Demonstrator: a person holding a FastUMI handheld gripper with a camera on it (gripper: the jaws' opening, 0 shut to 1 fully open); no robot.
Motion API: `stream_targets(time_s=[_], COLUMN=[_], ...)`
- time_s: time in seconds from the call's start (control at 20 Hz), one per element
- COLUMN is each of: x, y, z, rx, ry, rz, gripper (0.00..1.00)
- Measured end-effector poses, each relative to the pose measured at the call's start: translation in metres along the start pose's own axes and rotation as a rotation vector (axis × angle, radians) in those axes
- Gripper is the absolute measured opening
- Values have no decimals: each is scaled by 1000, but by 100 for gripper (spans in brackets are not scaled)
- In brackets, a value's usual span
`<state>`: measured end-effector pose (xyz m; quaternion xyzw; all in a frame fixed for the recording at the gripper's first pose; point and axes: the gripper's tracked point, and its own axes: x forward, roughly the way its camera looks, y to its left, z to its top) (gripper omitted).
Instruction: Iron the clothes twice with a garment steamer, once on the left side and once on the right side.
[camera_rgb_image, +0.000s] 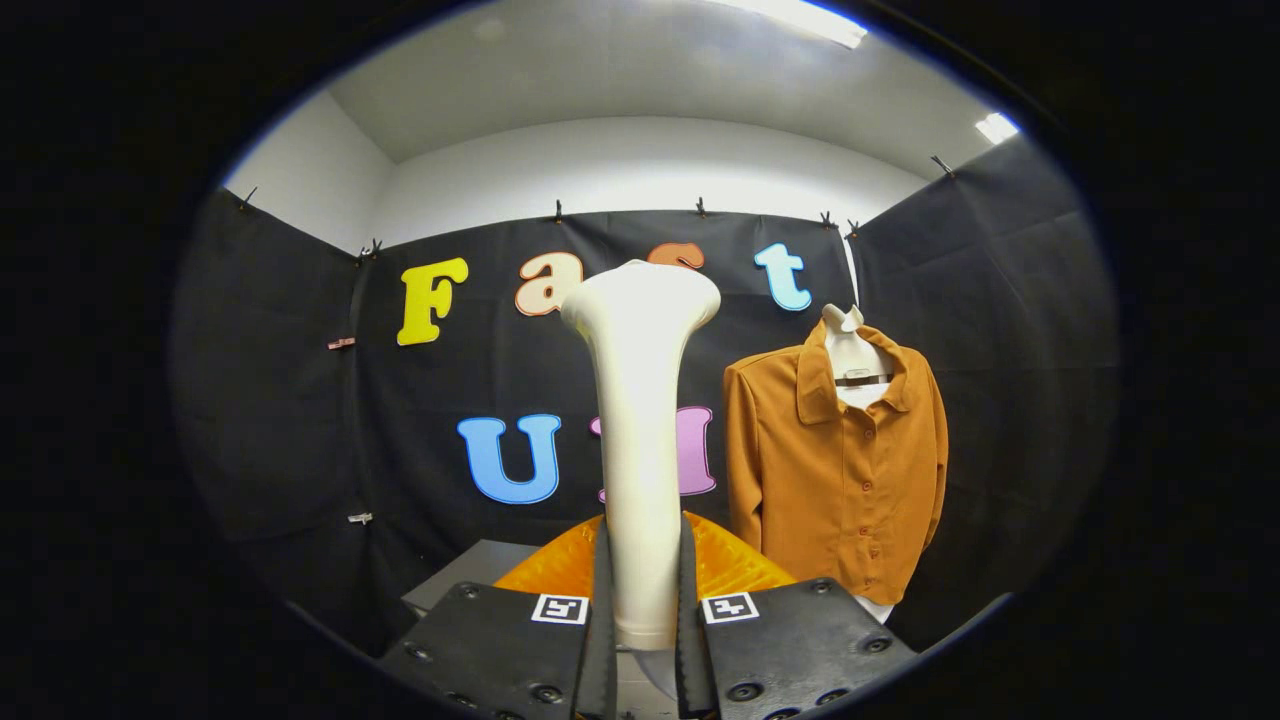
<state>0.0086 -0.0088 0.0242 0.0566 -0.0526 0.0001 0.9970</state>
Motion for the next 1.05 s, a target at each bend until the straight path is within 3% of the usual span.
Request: stream_targets(time_s=[1.05], x=[-4], y=[6], z=[2], rx=[8], ry=[0], rz=[12], gripper=[26])
